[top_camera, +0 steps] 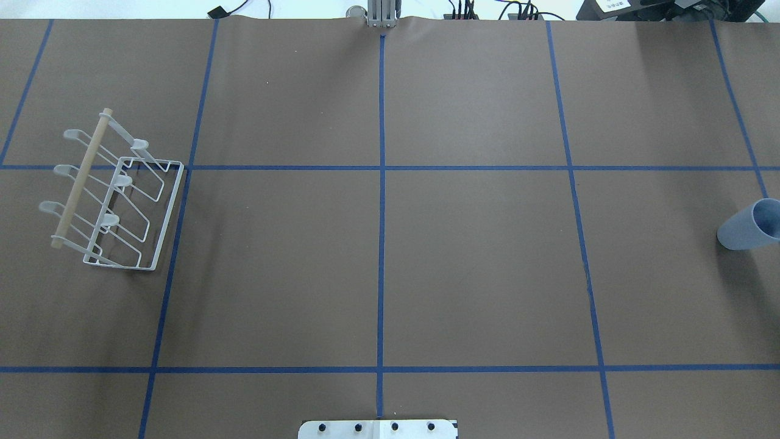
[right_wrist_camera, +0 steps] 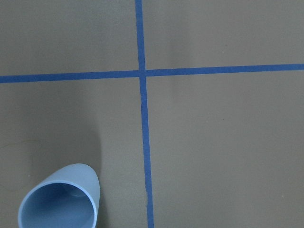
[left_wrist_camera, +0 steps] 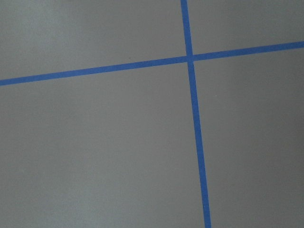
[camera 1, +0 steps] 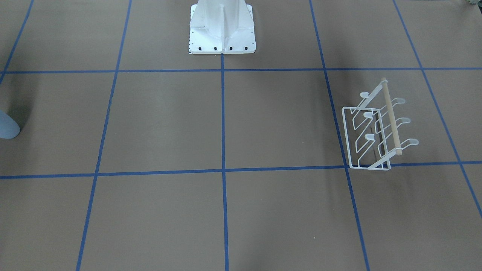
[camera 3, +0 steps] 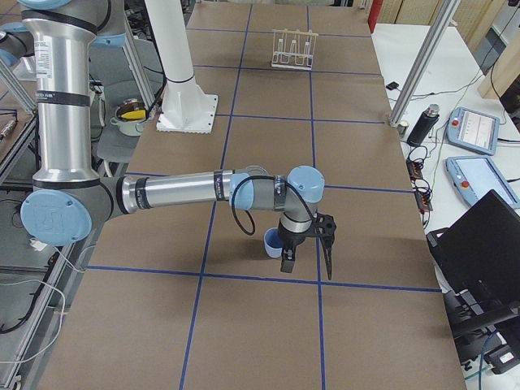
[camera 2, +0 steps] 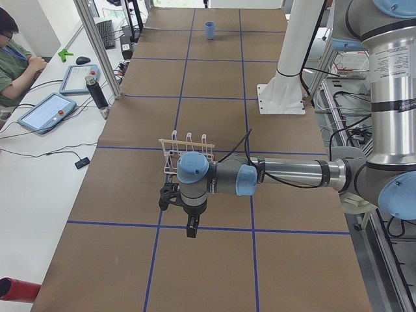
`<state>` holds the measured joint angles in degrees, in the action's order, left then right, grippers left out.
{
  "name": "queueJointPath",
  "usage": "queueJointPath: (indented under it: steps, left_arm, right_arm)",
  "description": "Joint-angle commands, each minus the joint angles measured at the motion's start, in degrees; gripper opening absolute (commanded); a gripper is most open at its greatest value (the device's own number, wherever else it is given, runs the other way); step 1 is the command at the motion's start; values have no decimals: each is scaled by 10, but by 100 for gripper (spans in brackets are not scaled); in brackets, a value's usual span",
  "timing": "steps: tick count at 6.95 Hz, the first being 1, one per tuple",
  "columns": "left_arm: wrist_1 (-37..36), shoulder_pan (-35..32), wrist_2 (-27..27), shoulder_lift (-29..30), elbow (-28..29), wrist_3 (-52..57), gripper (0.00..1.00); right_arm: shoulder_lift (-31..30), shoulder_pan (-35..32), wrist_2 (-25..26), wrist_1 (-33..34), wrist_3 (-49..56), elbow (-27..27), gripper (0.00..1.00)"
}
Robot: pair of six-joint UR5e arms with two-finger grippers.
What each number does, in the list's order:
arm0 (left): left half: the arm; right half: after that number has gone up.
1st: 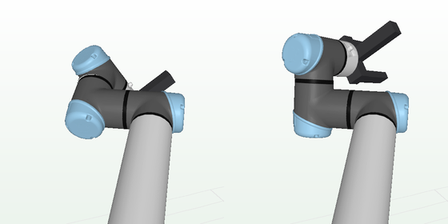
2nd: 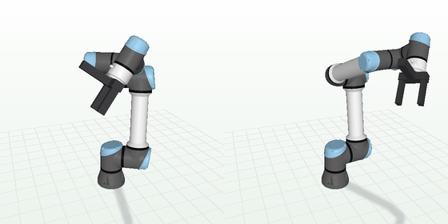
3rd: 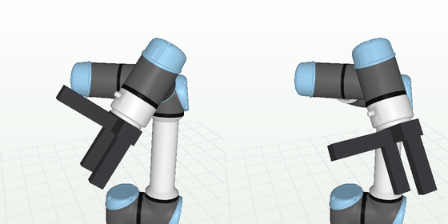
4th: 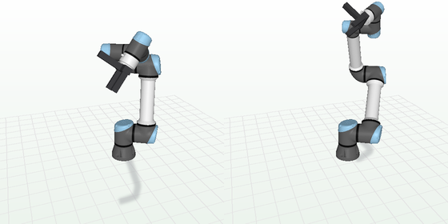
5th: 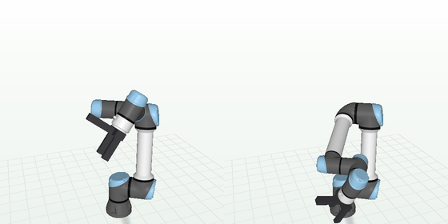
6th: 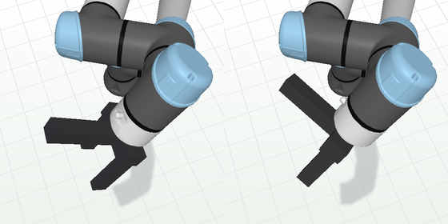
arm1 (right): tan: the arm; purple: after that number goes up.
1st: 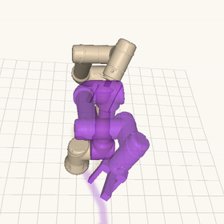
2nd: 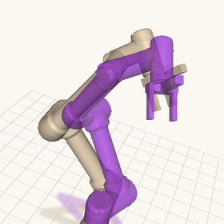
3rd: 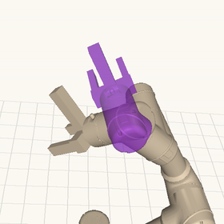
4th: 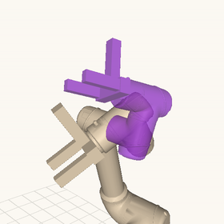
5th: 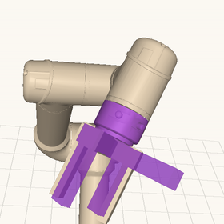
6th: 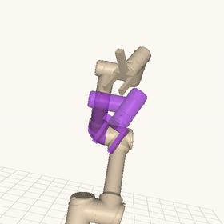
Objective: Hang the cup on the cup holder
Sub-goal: 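Close the right gripper on the rim of the light blue cup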
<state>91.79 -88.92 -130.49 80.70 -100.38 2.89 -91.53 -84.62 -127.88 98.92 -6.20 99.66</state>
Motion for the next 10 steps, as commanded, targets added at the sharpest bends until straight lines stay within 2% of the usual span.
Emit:
queueJointPath:
  steps: [1, 7, 9, 10]
  left_arm:
    - [1, 0, 0, -5, 0, 0, 99]
    - [4, 2, -3, 2, -15, 6, 99]
    - [7, 9, -3, 23, -24, 6, 99]
    - [8, 9, -2, 23, -18, 7, 99]
  right_arm:
    - [0, 5, -1, 0, 7, 1, 100]
    - [5, 16, -4, -7, -3, 8, 100]
    - [32, 47, -31, -8, -1, 4, 100]
    - [26, 49, -39, -8, 6, 3, 100]
